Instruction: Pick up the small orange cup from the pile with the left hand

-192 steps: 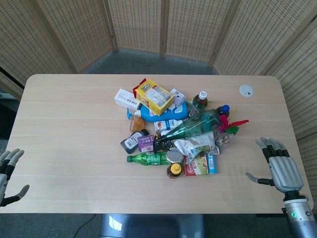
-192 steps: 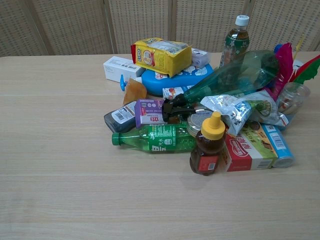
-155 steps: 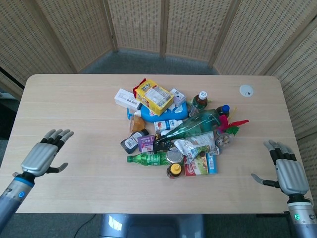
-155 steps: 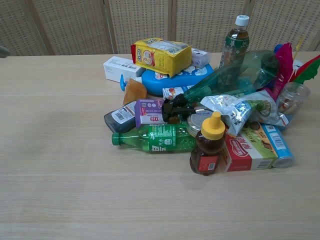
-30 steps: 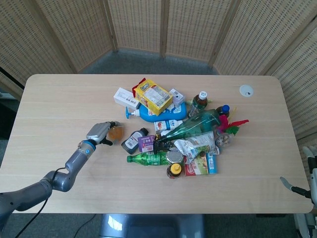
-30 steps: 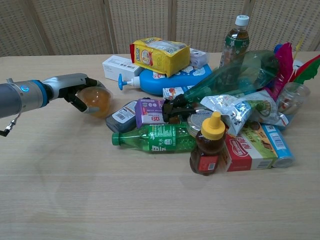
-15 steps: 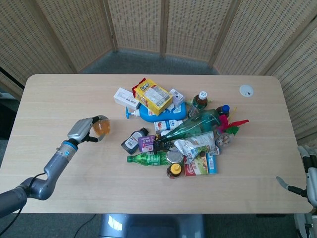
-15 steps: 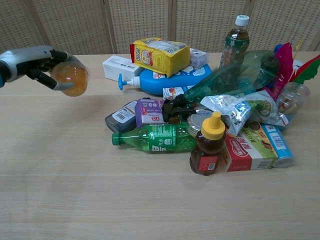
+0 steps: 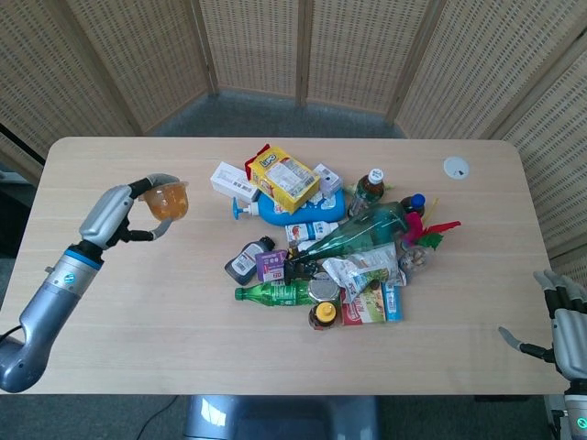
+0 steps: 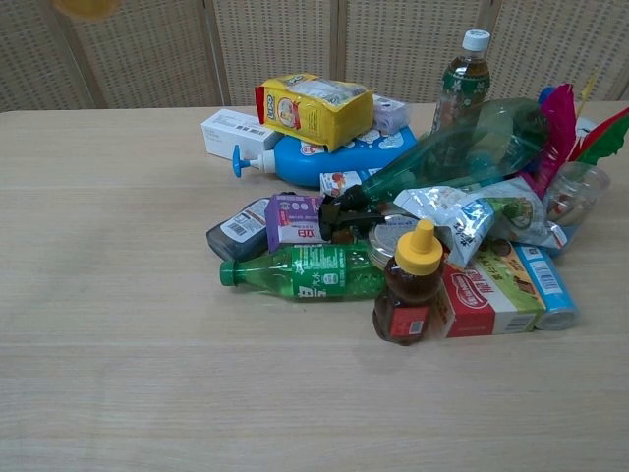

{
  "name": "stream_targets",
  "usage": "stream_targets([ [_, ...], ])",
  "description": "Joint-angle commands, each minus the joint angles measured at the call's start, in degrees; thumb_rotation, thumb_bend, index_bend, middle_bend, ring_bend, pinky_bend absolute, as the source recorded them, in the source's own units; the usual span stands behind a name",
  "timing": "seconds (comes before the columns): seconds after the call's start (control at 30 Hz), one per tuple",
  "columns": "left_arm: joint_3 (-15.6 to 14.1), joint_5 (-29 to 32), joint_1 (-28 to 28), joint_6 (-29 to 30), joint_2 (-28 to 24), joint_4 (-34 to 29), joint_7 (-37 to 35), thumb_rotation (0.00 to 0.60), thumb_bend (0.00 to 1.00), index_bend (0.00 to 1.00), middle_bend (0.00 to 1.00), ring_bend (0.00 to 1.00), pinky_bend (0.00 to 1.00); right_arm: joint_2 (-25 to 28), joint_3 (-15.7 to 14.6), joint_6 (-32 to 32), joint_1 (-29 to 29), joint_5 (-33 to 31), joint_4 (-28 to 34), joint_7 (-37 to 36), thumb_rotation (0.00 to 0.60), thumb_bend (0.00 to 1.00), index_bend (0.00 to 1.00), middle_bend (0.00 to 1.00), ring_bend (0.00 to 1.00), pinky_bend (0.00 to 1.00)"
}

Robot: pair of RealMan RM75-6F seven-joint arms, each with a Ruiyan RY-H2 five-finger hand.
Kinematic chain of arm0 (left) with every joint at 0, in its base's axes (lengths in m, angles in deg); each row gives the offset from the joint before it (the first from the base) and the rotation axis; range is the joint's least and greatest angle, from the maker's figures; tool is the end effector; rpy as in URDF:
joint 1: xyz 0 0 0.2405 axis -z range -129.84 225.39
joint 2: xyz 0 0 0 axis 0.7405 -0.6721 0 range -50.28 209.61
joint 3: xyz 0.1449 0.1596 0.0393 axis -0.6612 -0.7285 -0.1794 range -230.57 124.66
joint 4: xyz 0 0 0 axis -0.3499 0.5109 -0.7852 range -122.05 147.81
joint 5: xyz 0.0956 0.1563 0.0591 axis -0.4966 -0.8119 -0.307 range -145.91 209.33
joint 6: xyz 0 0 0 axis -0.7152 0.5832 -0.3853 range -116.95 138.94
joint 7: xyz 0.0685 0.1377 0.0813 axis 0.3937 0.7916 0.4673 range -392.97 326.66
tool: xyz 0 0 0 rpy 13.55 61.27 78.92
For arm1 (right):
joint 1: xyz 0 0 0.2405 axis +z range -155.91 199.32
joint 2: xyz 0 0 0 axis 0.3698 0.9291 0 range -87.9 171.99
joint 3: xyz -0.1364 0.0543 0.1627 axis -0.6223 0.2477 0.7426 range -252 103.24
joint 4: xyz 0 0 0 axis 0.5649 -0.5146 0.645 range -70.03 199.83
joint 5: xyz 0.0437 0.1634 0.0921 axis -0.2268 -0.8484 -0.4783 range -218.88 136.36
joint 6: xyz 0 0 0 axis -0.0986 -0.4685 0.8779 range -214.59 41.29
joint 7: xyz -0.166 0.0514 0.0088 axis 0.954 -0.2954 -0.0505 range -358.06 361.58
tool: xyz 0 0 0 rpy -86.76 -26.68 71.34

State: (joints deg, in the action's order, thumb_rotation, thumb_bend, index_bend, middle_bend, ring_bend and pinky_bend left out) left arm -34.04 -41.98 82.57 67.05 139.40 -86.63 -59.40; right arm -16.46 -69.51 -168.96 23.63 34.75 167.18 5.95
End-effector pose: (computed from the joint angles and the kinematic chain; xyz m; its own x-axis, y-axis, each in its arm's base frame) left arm -0.1169 0.3561 0.1469 -0.1098 0.2342 0.9660 0.9419 -0.2858 0.1764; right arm -0.2831 -0.1950 0.1776 0.3685 -0.0516 0.9282 -0.9091 0.1887 0.3714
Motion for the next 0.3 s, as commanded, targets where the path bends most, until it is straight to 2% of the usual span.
stream_targets([
  [0.03,2.96,0.87,-1.01,2.49,-3.96,-4.07,-1.8,0.6,0.47,0.35,0.4,0.57,0.38,-0.61,-0.23,0.34,0.1,0.43,-0.72,-0.74,0.413,0.18,0.0,0.0,0.0,0.0],
  [0.17,4.29,1.97,-1.38,3.27,-6.25,-6.6,-3.06,0.6,0.47,0.35,0.4,0.57,0.38,-1.11,-0.41,0.54,0.07,0.7,-1.55,-1.56,0.412,0.18,0.0,0.0,0.0,0.0],
  [0.3,4.29,2.14,-1.37,3.27,-6.96,-7.39,-3.2,0.6,0.47,0.35,0.4,0.57,0.37,-0.99,-0.32,0.35,-0.08,0.62,-1.78,-1.79,0.413,0.18,0.0,0.0,0.0,0.0],
])
